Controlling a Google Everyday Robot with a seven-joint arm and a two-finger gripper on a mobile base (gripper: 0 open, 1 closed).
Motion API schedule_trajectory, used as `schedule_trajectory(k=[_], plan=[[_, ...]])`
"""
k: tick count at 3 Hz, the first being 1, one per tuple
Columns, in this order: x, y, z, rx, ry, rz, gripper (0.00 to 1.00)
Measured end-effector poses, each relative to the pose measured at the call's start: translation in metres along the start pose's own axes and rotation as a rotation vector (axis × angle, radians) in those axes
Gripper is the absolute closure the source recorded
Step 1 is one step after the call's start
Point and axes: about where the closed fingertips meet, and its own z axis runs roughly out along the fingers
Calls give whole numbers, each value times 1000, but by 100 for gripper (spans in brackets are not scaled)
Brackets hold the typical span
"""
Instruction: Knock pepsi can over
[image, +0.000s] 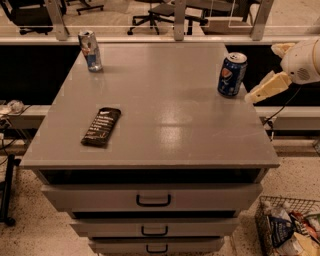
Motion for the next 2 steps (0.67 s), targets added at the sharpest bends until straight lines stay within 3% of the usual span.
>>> schedule_trajectory(k=[2], plan=[[-14, 11, 46, -86, -246, 97, 0]])
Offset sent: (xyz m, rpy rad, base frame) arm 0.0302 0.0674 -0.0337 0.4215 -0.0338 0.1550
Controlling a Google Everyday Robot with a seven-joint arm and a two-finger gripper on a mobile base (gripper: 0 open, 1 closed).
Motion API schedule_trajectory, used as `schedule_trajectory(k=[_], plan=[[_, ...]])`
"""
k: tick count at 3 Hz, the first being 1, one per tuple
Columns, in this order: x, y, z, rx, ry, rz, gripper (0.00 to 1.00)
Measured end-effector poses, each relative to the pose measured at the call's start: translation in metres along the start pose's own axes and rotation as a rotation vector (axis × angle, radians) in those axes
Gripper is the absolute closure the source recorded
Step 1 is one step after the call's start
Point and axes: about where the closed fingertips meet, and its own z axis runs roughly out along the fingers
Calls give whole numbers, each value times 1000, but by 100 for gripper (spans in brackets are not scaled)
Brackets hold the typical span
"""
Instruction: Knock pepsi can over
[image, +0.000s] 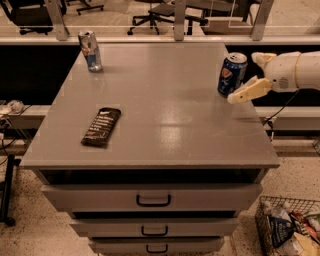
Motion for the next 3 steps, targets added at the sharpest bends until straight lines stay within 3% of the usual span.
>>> schedule_trajectory(k=[2, 3], plan=[[-15, 34, 39, -103, -157, 64, 0], [-42, 61, 54, -173, -223, 54, 0]])
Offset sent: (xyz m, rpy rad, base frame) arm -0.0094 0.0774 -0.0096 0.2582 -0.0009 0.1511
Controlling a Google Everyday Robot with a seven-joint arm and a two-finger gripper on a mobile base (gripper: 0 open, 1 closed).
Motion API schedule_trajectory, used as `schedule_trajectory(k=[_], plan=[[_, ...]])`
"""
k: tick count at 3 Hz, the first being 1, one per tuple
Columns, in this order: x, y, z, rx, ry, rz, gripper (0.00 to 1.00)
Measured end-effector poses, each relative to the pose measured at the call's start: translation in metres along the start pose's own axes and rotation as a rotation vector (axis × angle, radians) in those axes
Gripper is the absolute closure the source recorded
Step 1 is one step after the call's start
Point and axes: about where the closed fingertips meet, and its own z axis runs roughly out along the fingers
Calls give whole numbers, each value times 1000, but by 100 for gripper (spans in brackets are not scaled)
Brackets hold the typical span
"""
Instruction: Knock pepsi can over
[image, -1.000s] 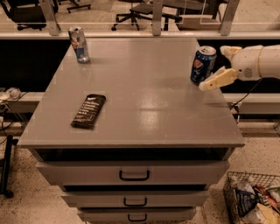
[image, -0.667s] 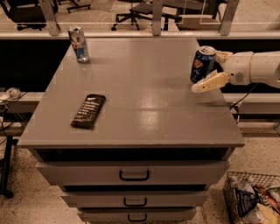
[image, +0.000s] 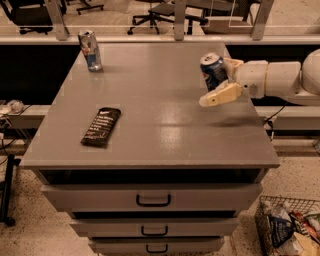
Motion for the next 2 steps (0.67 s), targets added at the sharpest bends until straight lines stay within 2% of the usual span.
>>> schedule_trajectory(k=[1, 2], plan=[[-22, 26, 27, -83, -50, -12, 0], [-32, 41, 40, -131, -71, -17, 0]])
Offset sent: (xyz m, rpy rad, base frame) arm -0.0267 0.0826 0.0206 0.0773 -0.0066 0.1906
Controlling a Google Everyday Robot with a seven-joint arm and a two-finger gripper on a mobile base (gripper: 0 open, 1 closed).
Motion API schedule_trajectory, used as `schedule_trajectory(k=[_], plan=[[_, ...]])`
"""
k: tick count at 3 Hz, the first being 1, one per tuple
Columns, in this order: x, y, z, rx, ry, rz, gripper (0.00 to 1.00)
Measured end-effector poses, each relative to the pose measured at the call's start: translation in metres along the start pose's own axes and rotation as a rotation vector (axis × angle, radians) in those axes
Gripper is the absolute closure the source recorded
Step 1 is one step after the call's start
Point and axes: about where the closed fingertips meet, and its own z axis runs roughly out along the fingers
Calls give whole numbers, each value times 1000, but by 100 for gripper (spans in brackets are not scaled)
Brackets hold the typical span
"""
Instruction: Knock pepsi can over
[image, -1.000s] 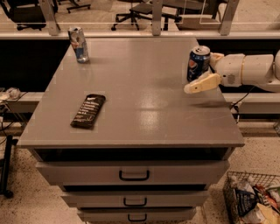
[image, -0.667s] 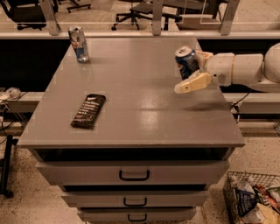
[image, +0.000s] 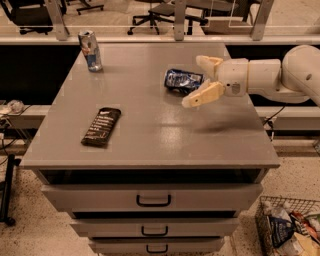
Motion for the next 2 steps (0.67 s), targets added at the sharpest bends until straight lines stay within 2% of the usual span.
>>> schedule_trajectory(k=[1, 2], plan=[[-1, 1, 1, -3, 0, 0, 0], [-1, -7, -26, 31, 52, -41, 0]])
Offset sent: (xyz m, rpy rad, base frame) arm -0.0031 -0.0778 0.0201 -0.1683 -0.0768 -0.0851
